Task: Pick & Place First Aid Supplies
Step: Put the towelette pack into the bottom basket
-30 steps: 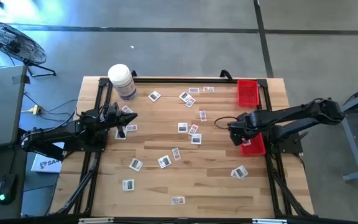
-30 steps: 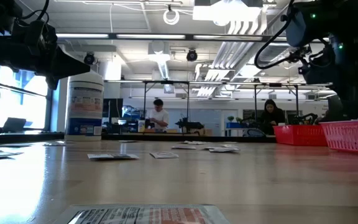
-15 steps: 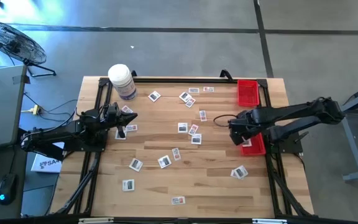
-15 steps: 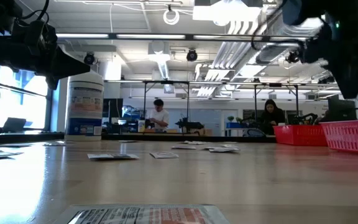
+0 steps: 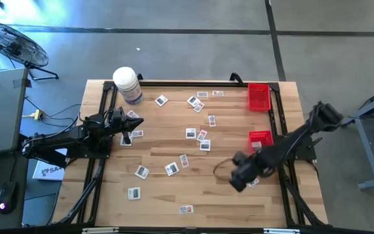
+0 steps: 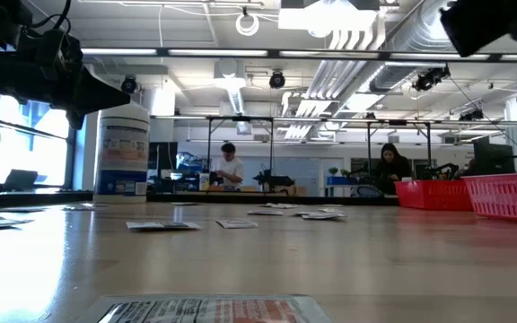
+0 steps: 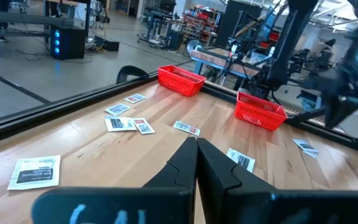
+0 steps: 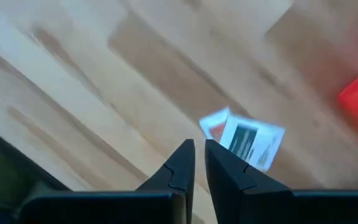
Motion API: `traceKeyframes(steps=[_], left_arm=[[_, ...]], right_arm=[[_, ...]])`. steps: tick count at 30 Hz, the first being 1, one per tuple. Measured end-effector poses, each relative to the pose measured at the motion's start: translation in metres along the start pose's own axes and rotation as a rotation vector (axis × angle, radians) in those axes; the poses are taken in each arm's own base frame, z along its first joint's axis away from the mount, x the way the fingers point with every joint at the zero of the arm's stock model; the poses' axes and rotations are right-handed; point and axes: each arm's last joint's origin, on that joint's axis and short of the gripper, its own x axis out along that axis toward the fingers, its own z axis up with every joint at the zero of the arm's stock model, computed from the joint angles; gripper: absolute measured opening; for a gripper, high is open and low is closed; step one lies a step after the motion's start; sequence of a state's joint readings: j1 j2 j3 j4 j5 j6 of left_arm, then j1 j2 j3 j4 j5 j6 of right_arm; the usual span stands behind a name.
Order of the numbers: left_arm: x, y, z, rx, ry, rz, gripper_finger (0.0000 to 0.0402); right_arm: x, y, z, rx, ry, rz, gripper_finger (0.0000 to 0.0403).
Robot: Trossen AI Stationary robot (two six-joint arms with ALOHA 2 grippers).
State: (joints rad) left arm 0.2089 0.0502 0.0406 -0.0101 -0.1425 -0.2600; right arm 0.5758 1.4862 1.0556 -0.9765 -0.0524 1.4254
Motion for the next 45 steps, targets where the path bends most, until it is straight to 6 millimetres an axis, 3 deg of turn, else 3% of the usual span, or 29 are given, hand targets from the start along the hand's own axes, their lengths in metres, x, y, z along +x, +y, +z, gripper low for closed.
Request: traceKeyframes(steps=[9,19,40,45], left_arm=[[0.0,0.0,0.0,0.0,0.0,0.0,0.0001],[0.0,0.0,0.0,0.0,0.0,0.0,0.0001],[0.0,0.0,0.0,0.0,0.0,0.0,0.0001],[0.0,0.0,0.0,0.0,0.0,0.0,0.0001]], right_arm=[[0.038,0.022,-0.036,-0.094,0.062,-0.14,0.0049],[0.072,0.013,-0.039,-0.101,0.066,-0.244,0.0093],[0.079,0.012,-0.034,-0.066,0.062,-0.262,0.0071],[0.089,0.011,-0.031,-0.065,0.107,-0.298,0.0071]])
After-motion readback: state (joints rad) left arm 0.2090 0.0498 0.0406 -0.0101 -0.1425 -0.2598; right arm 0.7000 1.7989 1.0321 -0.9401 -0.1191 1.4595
